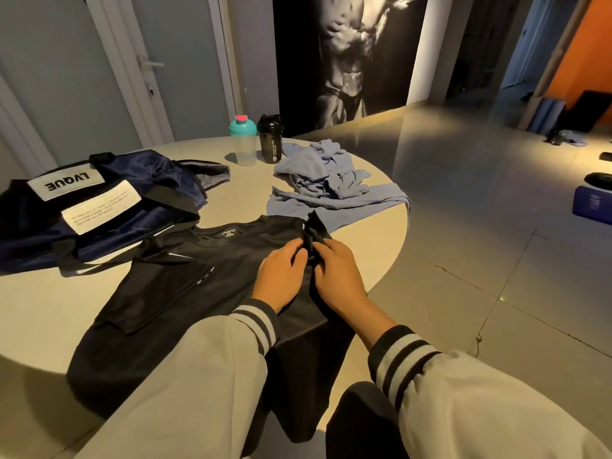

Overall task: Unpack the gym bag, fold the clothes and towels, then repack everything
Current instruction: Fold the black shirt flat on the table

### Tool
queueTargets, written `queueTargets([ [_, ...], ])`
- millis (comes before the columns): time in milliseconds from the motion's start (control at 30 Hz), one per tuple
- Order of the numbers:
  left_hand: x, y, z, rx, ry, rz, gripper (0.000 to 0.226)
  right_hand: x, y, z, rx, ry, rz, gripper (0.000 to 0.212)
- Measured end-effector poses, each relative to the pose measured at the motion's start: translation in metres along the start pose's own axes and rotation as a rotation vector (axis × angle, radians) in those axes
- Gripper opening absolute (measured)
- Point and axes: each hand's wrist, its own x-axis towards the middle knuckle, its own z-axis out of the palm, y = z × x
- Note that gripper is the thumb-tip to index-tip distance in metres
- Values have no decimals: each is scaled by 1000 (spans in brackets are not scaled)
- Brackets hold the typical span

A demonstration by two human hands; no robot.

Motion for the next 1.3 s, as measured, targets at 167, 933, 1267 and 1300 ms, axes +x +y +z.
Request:
queueTargets([
  [167, -7, 7, 0, -123, 67, 130, 37, -5, -11, 4, 100, 49, -88, 40],
  [933, -2, 3, -7, -102, 165, -159, 27, -9, -9, 6, 51, 170, -68, 34],
  [1267, -3, 0, -6, 151, 49, -116, 44, -12, -14, -6, 258, 50, -41, 16],
  [1300, -2, 0, -6, 153, 53, -130, 48, -9, -13, -5, 239, 85, 3, 18],
])
